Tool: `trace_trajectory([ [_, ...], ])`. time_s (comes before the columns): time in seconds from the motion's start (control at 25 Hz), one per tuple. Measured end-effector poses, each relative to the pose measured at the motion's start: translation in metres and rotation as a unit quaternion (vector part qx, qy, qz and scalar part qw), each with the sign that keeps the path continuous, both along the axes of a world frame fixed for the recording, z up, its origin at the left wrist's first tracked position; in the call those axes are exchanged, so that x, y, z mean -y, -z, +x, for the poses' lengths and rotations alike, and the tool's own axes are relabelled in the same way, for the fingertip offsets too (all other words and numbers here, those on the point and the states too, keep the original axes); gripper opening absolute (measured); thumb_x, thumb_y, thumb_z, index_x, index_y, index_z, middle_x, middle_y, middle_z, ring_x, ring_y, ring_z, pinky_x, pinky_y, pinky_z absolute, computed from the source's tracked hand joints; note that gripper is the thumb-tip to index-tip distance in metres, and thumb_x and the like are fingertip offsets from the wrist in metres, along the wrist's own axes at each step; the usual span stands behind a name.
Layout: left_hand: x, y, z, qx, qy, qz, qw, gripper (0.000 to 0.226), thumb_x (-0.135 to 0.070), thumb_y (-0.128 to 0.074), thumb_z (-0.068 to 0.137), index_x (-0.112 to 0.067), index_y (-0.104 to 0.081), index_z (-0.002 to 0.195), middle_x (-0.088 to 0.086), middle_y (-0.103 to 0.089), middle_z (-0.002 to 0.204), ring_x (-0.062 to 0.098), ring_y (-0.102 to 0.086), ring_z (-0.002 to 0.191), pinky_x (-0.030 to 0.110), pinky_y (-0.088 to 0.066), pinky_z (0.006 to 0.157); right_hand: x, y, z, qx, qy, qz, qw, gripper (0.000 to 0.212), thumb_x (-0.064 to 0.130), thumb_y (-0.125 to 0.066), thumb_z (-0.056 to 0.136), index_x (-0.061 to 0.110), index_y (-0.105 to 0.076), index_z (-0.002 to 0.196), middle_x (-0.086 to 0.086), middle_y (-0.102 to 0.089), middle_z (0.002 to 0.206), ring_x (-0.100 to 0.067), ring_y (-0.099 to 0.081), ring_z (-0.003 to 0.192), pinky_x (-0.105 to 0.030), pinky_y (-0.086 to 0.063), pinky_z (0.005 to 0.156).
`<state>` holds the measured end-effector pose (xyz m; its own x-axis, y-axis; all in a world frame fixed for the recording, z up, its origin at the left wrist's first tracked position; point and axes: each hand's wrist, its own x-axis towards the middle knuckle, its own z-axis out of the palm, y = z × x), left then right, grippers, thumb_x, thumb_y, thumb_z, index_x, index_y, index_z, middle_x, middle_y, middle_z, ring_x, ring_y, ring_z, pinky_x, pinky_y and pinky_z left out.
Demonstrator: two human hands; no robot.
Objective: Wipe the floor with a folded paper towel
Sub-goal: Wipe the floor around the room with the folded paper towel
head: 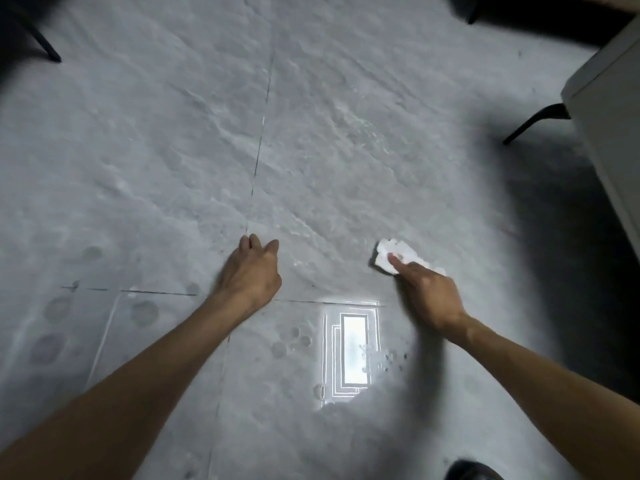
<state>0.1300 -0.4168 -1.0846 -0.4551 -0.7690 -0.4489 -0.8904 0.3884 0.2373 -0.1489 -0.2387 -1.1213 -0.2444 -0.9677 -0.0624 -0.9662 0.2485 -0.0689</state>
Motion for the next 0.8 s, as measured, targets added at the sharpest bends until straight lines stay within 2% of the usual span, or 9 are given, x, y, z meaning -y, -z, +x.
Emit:
trace_trajectory([
  [0.16,-0.002,-0.003,-0.029,0.035,0.010,0.017,0.999,0.060,-0.008,-0.035,0.087,-0.006,-0.021,0.145,0.040,-0.016,0.149,0.051,-0.012,0.141,0.047,-0.024,0.113,0.026,0.001,-0.030,-0.032,0.382,-0.052,0.922,0.032,0.015,-0.035,0.102,0.020,-0.047,0.131,-0.017,-0.067,0.107,-0.041,-0.065,0.087,-0.042,-0.048,0.069],
  [0.28,0.002,0.002,-0.037,0.066,0.011,0.019,0.998,0.064,-0.013,-0.033,0.091,-0.004,-0.010,0.150,0.042,-0.014,0.149,0.055,-0.009,0.141,0.050,-0.021,0.115,0.084,0.004,-0.028,-0.010,0.499,-0.097,0.861,0.032,0.016,-0.028,0.105,0.010,-0.053,0.126,-0.020,-0.066,0.107,-0.040,-0.064,0.096,-0.042,-0.048,0.075],
  [0.36,0.004,0.005,-0.040,0.081,0.009,0.019,0.996,0.064,-0.017,-0.032,0.094,-0.004,-0.005,0.151,0.041,-0.014,0.149,0.056,-0.009,0.140,0.052,-0.020,0.116,0.092,0.009,-0.010,-0.030,0.414,-0.097,0.905,0.036,0.015,-0.028,0.105,0.009,-0.054,0.129,-0.018,-0.067,0.104,-0.038,-0.065,0.092,-0.041,-0.047,0.071],
  [0.48,0.001,0.010,-0.040,0.086,0.001,0.013,0.996,0.064,-0.018,-0.031,0.095,-0.004,-0.005,0.151,0.042,-0.014,0.149,0.057,-0.009,0.140,0.053,-0.020,0.116,0.056,0.014,0.056,0.019,0.059,-0.042,0.997,0.047,0.010,-0.045,0.095,0.020,-0.046,0.141,-0.004,-0.066,0.090,-0.030,-0.063,0.076,-0.037,-0.041,0.056],
  [0.56,-0.001,0.009,-0.041,0.070,0.001,0.012,0.997,0.064,-0.015,-0.031,0.094,-0.006,-0.004,0.152,0.042,-0.010,0.149,0.055,-0.007,0.141,0.052,-0.019,0.117,0.034,0.012,0.046,0.041,-0.167,-0.010,0.985,0.050,0.019,-0.051,0.090,0.024,-0.048,0.139,0.004,-0.064,0.084,-0.020,-0.060,0.069,-0.030,-0.037,0.051],
  [0.6,0.000,0.008,-0.041,0.058,0.001,0.015,0.998,0.065,-0.014,-0.030,0.093,-0.008,-0.004,0.152,0.042,-0.007,0.150,0.054,-0.006,0.141,0.051,-0.017,0.118,0.032,0.008,0.022,0.024,-0.207,0.004,0.978,0.048,0.024,-0.047,0.091,0.027,-0.048,0.139,0.005,-0.067,0.089,-0.018,-0.061,0.072,-0.027,-0.040,0.053],
  [0.64,0.001,0.008,-0.041,0.049,0.000,0.018,0.999,0.066,-0.014,-0.030,0.093,-0.009,-0.004,0.153,0.041,-0.005,0.151,0.053,-0.005,0.142,0.051,-0.016,0.119,0.032,0.005,-0.005,-0.002,-0.167,0.026,0.986,0.047,0.027,-0.042,0.093,0.032,-0.046,0.140,0.003,-0.069,0.099,-0.019,-0.064,0.079,-0.028,-0.046,0.059],
  [0.72,0.000,0.007,-0.040,0.041,0.001,0.023,0.999,0.065,-0.013,-0.030,0.093,-0.010,-0.004,0.153,0.040,-0.003,0.151,0.053,-0.003,0.142,0.050,-0.014,0.119,0.033,-0.006,-0.054,-0.011,0.107,0.042,0.993,0.043,0.029,-0.035,0.100,0.036,-0.040,0.143,-0.011,-0.064,0.123,-0.034,-0.063,0.101,-0.038,-0.050,0.081],
  [0.8,-0.003,0.007,-0.038,0.041,0.000,0.035,0.999,0.064,-0.014,-0.029,0.094,-0.010,-0.004,0.153,0.040,-0.001,0.151,0.052,-0.001,0.143,0.050,-0.013,0.119,0.039,-0.007,-0.056,-0.003,0.366,0.012,0.931,0.042,0.021,-0.032,0.104,0.027,-0.040,0.144,-0.019,-0.061,0.124,-0.041,-0.060,0.105,-0.044,-0.047,0.084],
])
